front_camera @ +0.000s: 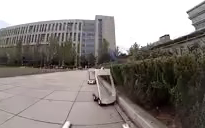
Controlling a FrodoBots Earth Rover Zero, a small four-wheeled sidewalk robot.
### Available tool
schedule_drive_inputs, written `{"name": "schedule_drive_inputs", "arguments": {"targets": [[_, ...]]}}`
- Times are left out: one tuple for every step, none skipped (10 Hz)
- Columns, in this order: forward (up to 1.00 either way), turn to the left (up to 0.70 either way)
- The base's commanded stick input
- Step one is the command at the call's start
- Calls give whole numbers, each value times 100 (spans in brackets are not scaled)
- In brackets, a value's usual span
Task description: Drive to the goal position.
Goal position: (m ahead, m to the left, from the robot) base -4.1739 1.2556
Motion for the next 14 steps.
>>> {"name": "schedule_drive_inputs", "arguments": {"targets": [[6, 0], [6, 0], [6, 0], [6, 0], [6, 0], [7, 0], [6, 0], [6, 0], [6, 0], [6, 0], [6, 0], [6, 0], [6, 0], [6, 0]]}}
